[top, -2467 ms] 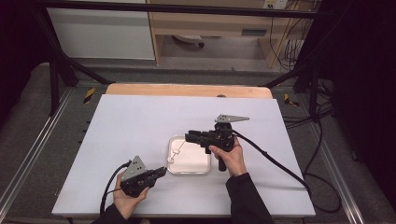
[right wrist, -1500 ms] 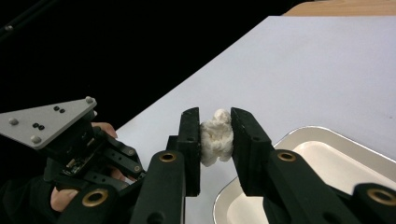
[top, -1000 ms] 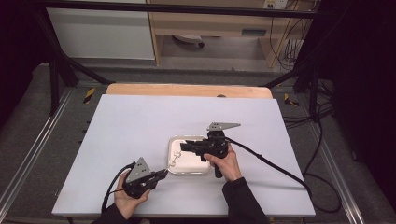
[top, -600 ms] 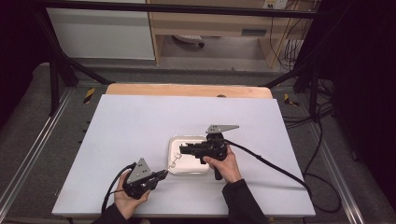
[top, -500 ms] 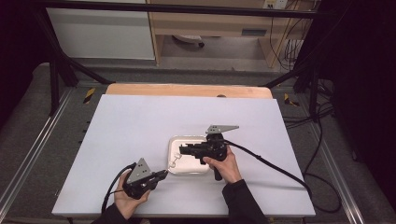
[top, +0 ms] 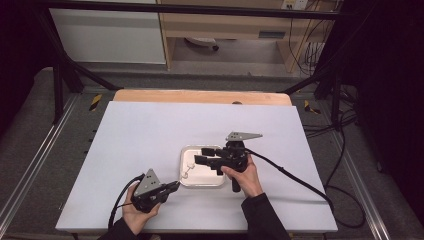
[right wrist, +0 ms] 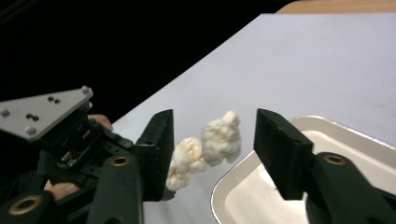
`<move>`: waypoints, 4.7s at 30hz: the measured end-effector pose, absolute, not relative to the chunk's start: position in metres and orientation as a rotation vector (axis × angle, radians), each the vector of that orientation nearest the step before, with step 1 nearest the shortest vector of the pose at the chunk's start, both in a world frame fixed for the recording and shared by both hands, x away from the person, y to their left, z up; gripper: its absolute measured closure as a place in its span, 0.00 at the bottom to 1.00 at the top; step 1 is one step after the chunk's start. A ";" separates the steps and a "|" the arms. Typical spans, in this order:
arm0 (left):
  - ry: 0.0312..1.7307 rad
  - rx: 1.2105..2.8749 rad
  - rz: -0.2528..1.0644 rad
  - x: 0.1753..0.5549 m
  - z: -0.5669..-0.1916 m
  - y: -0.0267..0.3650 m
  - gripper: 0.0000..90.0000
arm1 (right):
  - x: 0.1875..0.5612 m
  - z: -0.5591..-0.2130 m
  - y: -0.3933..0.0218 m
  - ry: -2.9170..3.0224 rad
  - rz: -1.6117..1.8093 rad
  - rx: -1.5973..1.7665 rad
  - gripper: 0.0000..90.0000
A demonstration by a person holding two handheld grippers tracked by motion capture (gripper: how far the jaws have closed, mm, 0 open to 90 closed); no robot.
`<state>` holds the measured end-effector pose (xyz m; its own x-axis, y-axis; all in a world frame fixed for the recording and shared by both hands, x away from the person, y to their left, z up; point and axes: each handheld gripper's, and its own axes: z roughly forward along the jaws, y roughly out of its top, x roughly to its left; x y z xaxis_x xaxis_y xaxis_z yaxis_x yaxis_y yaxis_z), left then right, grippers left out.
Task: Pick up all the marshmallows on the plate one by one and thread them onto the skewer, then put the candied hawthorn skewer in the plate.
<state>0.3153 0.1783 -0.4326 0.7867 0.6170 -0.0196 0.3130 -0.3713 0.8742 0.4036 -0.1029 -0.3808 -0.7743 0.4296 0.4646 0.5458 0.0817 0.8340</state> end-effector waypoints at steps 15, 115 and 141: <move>0.696 1.989 0.372 0.313 -0.433 0.177 0.99 | 0.404 -0.387 -0.105 -2.218 -1.830 -0.978 0.86; 0.821 2.037 0.295 0.353 -0.399 0.163 0.98 | 0.363 -0.452 -0.253 -2.727 -1.508 -1.278 0.01; 0.945 2.180 0.328 0.380 -0.429 0.116 0.98 | 0.358 -0.457 -0.261 -2.746 -1.491 -1.281 0.01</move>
